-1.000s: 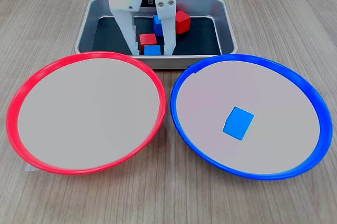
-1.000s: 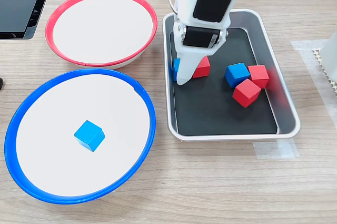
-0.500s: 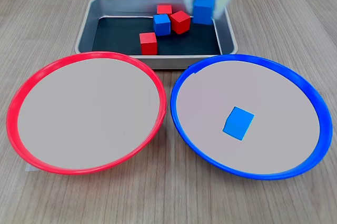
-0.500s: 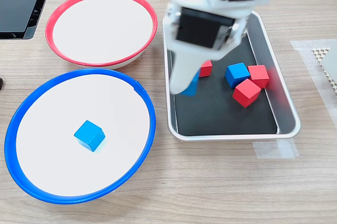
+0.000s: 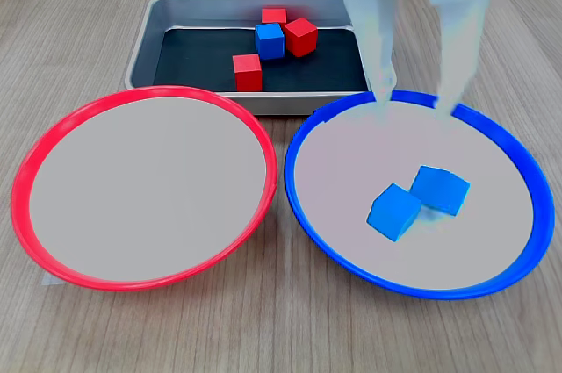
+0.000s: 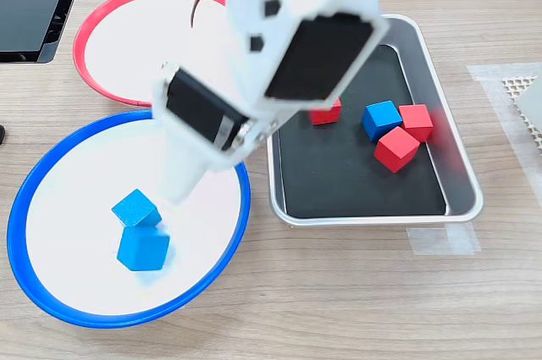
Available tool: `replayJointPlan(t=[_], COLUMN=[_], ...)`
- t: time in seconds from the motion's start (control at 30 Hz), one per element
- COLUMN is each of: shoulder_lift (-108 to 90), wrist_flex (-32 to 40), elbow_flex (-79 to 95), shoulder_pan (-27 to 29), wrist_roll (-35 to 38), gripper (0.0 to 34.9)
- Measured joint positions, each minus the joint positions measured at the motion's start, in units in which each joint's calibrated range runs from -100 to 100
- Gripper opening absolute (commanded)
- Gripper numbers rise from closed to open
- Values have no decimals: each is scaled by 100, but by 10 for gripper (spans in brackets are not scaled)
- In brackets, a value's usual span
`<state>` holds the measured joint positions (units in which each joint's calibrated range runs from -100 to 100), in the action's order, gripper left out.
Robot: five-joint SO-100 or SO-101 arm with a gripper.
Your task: Move six blocks from tray to matching dishes
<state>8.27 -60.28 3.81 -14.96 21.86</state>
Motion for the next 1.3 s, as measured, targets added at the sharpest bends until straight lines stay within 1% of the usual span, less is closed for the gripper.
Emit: replayJointPlan(t=[0.03,0.1,0.13,0.23,0.27,0.3,0.33,0.37,0.43,0.5,0.57,0.7,0.77,0.97,1.03,1.07,1.1,1.13,1.17,1.2,1.3], shoulder_lift=[-94,-460,-853,-1654,-1893,-2191,-2404,-2558,-2822,-2992,-3052,-3052,-2950,-2532,-2370,-2302,-2182,-2131,-2055,-2029,-1910], wrist_flex=[0,-440,-767,-1444,-1615,-1713,-1721,-1697,-1452,-1052,-734,-408,-302,122,294,351,449,489,555,579,661], elbow_flex=[54,354,626,1152,1425,1824,2196,2477,3131,3730,4065,4247,4247,4256,4256,4256,4256,4256,4256,4256,4256], shoulder_pan=[53,248,469,1009,1159,1451,1752,1929,2159,2372,2442,2354,2168,2106,2177,2195,2195,2177,2177,2177,2248], wrist_roll=[15,151,264,386,415,464,464,430,425,313,117,-147,-244,-317,-317,-317,-322,-303,-269,-254,-142], gripper=[3,3,2,3,25,80,118,146,184,214,222,210,206,196,188,176,146,109,42,3,2])
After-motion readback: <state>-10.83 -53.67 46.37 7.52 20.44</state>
